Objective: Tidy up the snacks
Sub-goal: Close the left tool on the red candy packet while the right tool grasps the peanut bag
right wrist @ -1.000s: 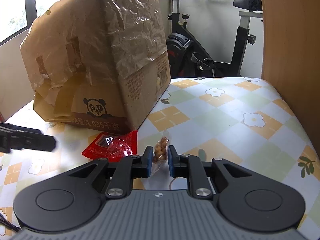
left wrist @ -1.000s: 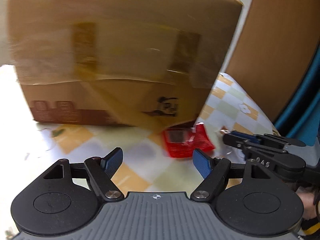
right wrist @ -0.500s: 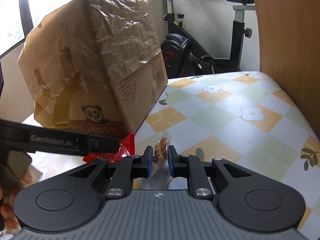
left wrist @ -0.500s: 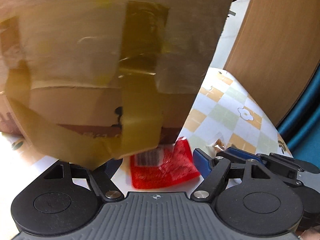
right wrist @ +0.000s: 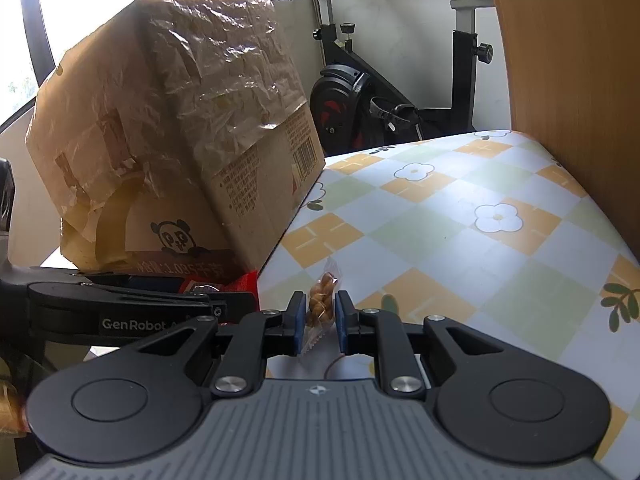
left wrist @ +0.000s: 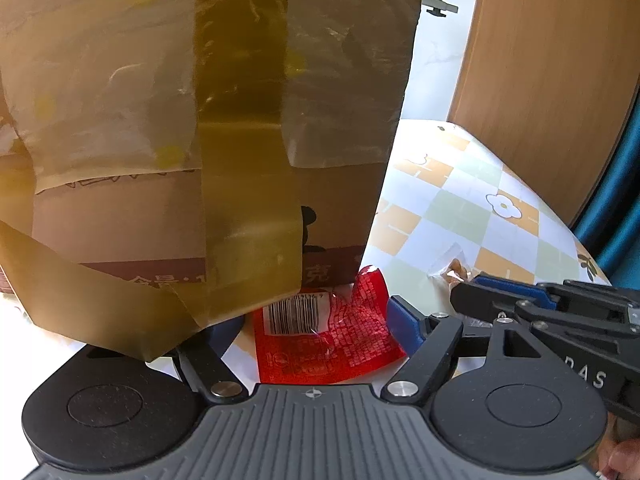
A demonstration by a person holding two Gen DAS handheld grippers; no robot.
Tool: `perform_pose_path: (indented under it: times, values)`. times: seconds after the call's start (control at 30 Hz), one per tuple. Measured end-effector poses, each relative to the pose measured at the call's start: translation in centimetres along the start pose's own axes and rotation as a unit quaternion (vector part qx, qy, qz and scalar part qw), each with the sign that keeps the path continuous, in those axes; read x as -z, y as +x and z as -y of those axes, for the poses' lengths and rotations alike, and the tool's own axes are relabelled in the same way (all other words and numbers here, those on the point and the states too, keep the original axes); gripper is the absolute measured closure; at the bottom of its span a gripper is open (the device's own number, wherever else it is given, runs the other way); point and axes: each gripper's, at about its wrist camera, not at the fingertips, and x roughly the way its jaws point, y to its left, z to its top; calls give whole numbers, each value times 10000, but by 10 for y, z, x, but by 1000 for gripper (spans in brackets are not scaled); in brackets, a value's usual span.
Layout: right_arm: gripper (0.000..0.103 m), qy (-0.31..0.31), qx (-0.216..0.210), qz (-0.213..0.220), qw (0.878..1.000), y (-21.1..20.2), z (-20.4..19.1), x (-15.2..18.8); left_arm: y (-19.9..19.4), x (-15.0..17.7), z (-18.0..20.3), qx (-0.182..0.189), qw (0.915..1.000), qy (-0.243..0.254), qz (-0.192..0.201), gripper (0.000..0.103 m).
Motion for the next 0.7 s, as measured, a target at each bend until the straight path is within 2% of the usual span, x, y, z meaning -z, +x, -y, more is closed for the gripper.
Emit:
perform_pose_path:
  times: [0.2,0.7]
  values:
    - [86,-11,-5,-11,10000,2,-1,0,-10,7,-1,118,9999,-57,10,37]
    - [86,-5,-30,13,10000,1,-1,0,-28,31,-21,75,9999,-140,59,38]
